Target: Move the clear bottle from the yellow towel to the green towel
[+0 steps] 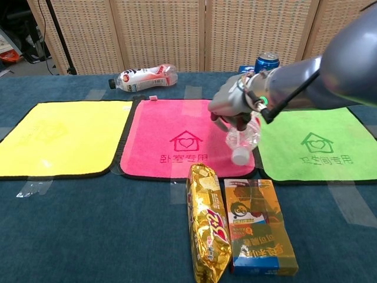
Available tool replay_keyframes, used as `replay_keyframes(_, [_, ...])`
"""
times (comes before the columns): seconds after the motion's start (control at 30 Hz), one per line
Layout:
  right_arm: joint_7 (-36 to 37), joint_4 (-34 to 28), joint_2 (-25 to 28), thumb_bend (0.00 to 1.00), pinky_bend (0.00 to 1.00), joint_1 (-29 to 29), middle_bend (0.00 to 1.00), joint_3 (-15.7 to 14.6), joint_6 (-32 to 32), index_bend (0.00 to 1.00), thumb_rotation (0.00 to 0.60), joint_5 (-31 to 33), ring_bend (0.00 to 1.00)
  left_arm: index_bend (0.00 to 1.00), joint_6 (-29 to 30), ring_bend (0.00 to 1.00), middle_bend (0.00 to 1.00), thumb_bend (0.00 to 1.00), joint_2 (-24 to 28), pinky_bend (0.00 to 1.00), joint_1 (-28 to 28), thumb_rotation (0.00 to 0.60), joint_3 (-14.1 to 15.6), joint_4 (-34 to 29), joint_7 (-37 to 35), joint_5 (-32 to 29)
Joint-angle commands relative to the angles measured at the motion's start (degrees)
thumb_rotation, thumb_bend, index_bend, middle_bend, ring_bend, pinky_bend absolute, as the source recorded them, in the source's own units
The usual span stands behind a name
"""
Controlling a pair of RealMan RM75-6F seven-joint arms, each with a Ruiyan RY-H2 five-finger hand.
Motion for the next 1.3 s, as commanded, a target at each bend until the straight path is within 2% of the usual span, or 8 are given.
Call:
replay_keyframes(0.03, [0.48,-1.49,2.50,1.00,0.12,-1.47,0.29,-1.96,0.44,0.37,0.600,-0.85,0.09,0.00,0.04,0.00,0.00,0.09,-0.12,0.00,0.01,0.600,0.16,-0.25,0.25,0.49])
replay_keyframes(0.5, [-1.25,-8.64,10.95,1.00,0.12,-4.75,0.30,-10.21,2.04,0.38,0.600,-1.43,0.09,0.00,0.07,0.00,0.00,0.09,-0.85,0.00,-0.29,0.600,0.68,-1.27,2.51,2.54])
replay_keyframes(0.7, [1.53,-13.53,14.88,1.00,0.12,-5.79,0.29,-8.81,4.94,0.38,0.600,-6.62,0.09,0.00,-0.18,0.00,0.00,0.09,-0.83,0.00,-0.37,0.600,0.80,-1.47,2.54,2.95])
replay_keyframes(0.87, [10.56,-28.36,26.65,1.00,0.12,-10.25,0.21,-5.37,15.66,0.32,0.600,-22.49,0.05,0.00,-0.19,0.00,0.00,0.09,-0.76,0.00,-0.27,0.600,0.99,-1.26,2.05,3.57])
replay_keyframes(0.9, [13.09,-30.47,28.81,0.93,0.12,-12.63,0.16,-5.36,19.30,0.25,0.600,-27.06,0.03,0.00,-0.04,0.00,0.00,0.09,-0.72,0.00,-0.18,0.600,1.09,-1.21,1.81,3.92])
replay_keyframes(1.03, [19.79,-32.11,31.45,0.07,0.06,-20.72,0.00,-6.82,29.07,0.01,0.600,-39.87,0.00,0.00,0.72,0.00,0.00,0.08,-0.63,0.00,0.20,0.600,1.39,-0.94,1.18,5.10])
replay_keyframes(1.2, [31.76,-26.01,29.47,0.00,0.00,-36.45,0.00,-8.78,45.10,0.00,0.600,-54.47,0.00,0.00,3.22,0.00,0.00,0.01,-1.21,0.00,1.03,0.600,1.67,0.32,1.39,7.46])
replay_keyframes(1.3, [39.19,-20.59,26.73,0.00,0.00,-44.52,0.00,-9.11,50.71,0.00,0.600,-57.30,0.00,0.00,3.84,0.00,0.00,0.00,-1.77,0.00,1.21,0.600,2.06,1.06,2.23,8.60])
